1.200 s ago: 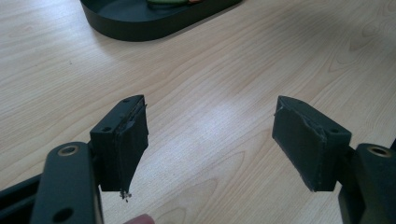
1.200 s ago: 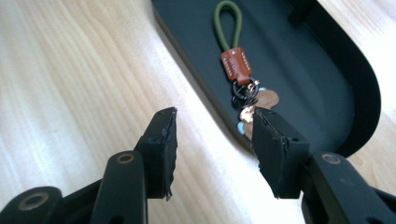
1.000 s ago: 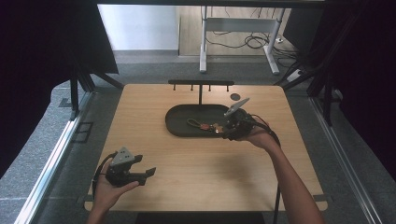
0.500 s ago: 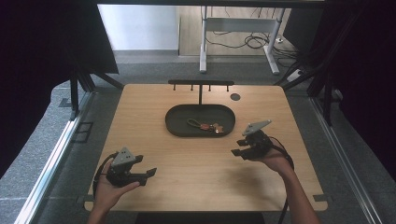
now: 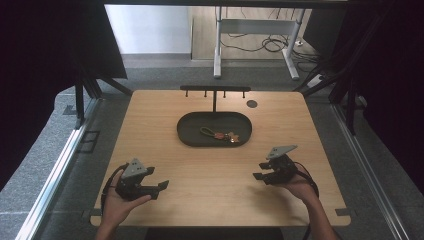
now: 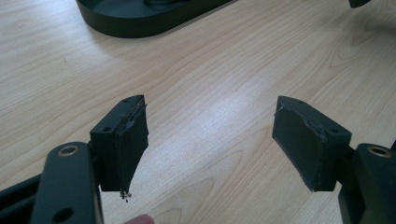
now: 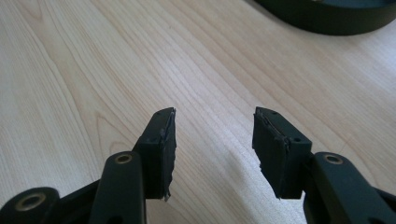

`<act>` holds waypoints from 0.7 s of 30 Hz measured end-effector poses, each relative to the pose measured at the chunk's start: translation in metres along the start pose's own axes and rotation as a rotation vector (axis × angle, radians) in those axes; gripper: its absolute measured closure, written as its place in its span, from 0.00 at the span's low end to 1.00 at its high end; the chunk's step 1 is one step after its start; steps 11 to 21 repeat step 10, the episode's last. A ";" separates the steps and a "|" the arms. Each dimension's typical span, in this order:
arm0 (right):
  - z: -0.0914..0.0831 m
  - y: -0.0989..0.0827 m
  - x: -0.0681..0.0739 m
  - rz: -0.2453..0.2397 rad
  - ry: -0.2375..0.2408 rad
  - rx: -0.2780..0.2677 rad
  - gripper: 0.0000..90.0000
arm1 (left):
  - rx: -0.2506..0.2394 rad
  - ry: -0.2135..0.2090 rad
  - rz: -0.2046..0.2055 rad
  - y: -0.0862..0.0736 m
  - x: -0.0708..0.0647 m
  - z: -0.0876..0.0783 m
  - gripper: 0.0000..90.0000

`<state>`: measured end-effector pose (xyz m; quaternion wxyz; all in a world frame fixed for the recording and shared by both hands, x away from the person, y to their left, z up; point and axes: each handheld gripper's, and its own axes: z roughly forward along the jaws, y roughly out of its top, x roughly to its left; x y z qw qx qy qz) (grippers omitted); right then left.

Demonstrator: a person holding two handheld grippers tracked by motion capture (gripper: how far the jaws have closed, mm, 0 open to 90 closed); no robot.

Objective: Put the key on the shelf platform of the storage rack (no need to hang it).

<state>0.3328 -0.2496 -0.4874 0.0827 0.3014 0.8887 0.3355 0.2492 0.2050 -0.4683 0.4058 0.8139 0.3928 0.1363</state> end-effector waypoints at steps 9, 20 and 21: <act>0.003 -0.009 0.003 0.025 -0.035 -0.003 0.43 | 0.000 0.008 0.006 0.000 0.000 0.000 0.30; 0.004 -0.013 0.002 0.041 -0.049 0.001 0.41 | -0.002 0.007 0.006 0.000 0.001 -0.001 0.30; 0.004 -0.013 0.002 0.041 -0.049 0.001 0.41 | -0.002 0.007 0.006 0.000 0.001 -0.001 0.30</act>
